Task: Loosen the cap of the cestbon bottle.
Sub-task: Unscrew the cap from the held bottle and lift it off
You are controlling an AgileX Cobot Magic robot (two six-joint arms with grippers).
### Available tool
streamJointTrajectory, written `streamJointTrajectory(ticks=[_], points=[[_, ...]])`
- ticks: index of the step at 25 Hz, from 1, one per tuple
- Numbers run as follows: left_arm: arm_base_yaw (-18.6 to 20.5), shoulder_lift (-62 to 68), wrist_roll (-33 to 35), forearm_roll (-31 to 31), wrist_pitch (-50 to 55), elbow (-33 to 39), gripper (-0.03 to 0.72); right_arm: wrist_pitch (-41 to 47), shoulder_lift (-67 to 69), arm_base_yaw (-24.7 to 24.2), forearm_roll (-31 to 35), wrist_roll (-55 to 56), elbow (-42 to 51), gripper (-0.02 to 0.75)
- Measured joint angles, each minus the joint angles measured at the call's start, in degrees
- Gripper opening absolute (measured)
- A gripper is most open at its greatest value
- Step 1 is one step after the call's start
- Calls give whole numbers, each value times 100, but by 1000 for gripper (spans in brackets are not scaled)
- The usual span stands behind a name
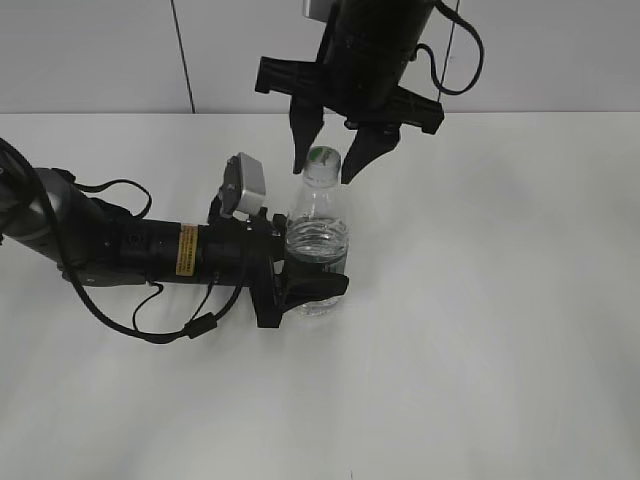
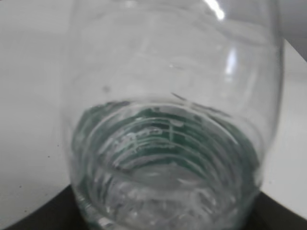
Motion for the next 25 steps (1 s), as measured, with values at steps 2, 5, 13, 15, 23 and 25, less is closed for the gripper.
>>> streamJointTrajectory(ticks=[2, 5, 13, 15, 23, 25], points=[[0, 0, 0, 0, 2, 0, 408, 0, 0, 0, 6, 0, 0, 346], [0, 0, 0, 5, 2, 0, 408, 0, 0, 0, 19, -43, -6, 321], [0, 0, 0, 23, 7, 0, 408, 0, 0, 0, 48, -565, -6, 313], [0, 0, 2, 27, 13, 0, 408, 0, 0, 0, 54, -955, -6, 312], [0, 0, 12, 47, 22, 0, 408, 0, 0, 0, 61, -3303, -6, 309], [0, 0, 18, 69, 25, -5, 408, 0, 0, 0, 61, -3871, -6, 307]])
